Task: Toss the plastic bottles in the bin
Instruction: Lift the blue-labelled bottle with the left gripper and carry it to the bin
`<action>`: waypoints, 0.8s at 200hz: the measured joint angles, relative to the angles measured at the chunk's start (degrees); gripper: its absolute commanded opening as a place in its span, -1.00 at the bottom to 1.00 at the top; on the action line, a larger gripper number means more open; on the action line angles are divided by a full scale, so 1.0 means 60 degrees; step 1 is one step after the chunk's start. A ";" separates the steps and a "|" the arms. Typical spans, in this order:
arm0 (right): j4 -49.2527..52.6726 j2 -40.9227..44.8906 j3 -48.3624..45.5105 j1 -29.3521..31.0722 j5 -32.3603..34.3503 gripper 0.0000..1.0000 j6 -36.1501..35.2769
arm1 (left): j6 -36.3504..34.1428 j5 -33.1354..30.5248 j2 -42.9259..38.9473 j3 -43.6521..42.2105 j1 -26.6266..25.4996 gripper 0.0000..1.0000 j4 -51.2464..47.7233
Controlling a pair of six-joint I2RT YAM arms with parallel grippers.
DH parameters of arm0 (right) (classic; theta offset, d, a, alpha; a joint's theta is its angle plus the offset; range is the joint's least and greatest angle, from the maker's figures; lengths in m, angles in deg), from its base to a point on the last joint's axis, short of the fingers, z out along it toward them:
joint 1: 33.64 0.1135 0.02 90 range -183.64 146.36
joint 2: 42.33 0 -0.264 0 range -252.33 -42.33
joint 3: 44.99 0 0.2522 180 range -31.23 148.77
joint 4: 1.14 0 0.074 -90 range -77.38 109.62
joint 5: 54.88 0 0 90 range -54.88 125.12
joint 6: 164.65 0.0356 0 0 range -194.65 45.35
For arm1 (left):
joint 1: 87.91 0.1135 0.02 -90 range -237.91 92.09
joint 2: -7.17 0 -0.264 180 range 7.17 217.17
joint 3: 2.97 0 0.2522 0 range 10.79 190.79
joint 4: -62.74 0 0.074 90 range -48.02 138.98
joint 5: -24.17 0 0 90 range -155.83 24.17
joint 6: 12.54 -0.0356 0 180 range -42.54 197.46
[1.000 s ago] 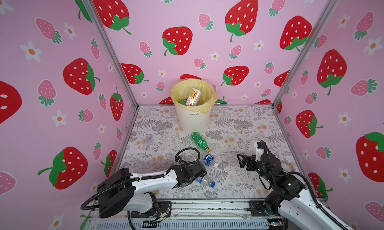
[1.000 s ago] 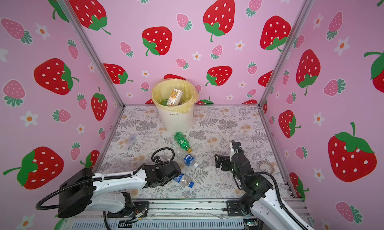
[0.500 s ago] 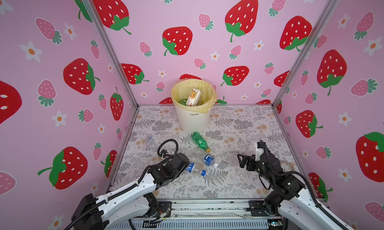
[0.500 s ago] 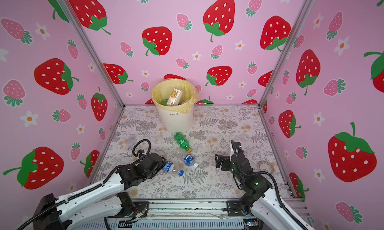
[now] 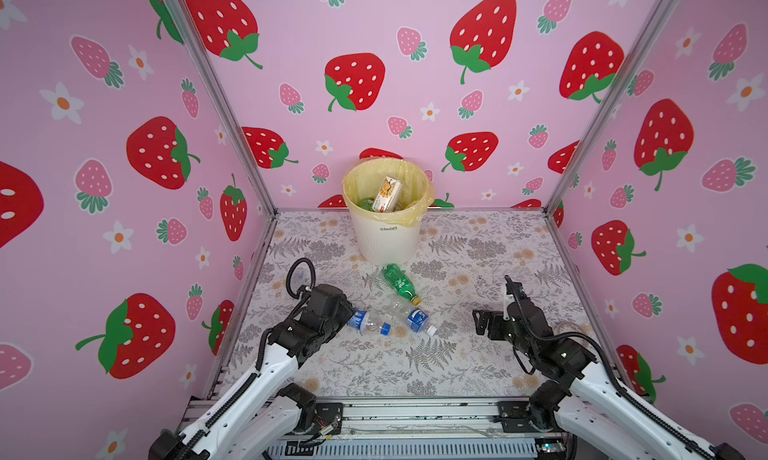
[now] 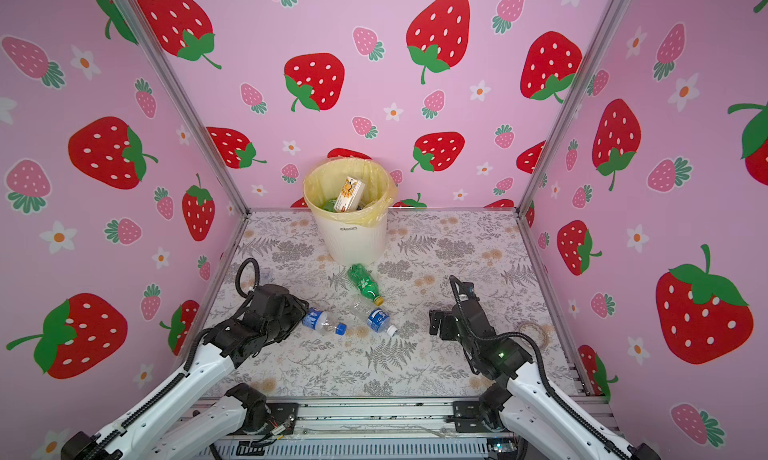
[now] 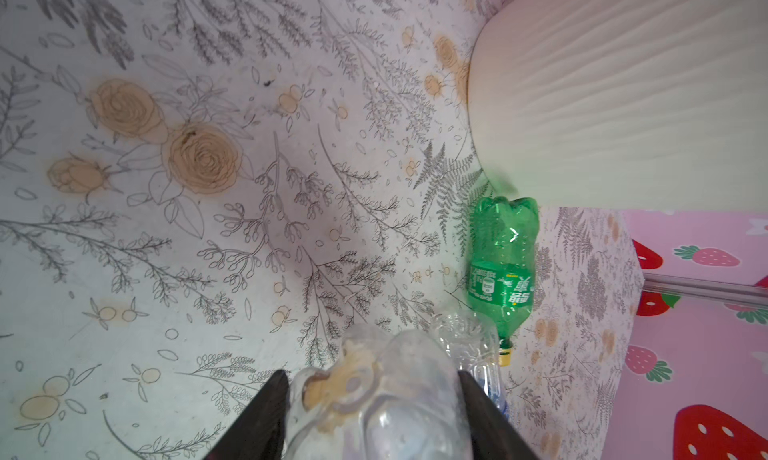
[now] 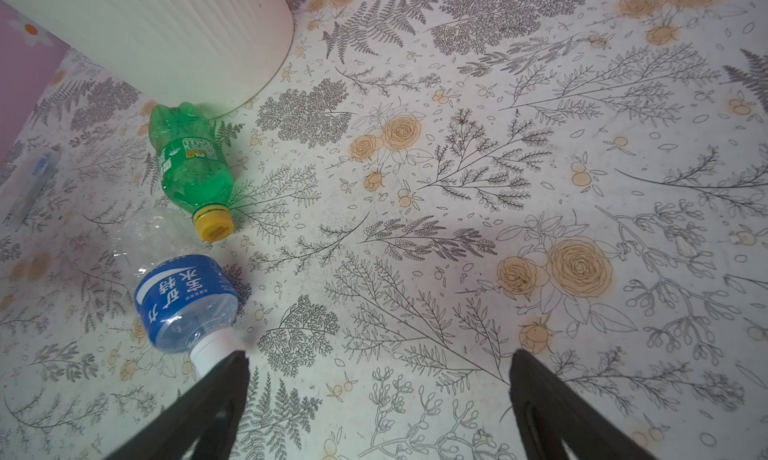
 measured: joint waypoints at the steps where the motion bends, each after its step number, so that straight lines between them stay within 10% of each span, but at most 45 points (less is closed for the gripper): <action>1: 0.0000 -0.0018 0.0007 0.0004 0.0004 0.99 -0.0007 | -0.0011 0.0007 0.0025 0.0036 0.0036 0.09 -0.0011; 81: -0.0659 -0.1810 0.1235 -0.0007 0.0375 0.99 -0.0652 | -0.2951 0.1985 0.2455 0.4047 0.2014 0.09 -0.0437; 160: -0.1246 -0.3861 0.2106 -0.0430 0.0379 0.99 -0.1468 | -0.4980 0.1140 0.2080 0.5169 0.2371 0.09 -0.0616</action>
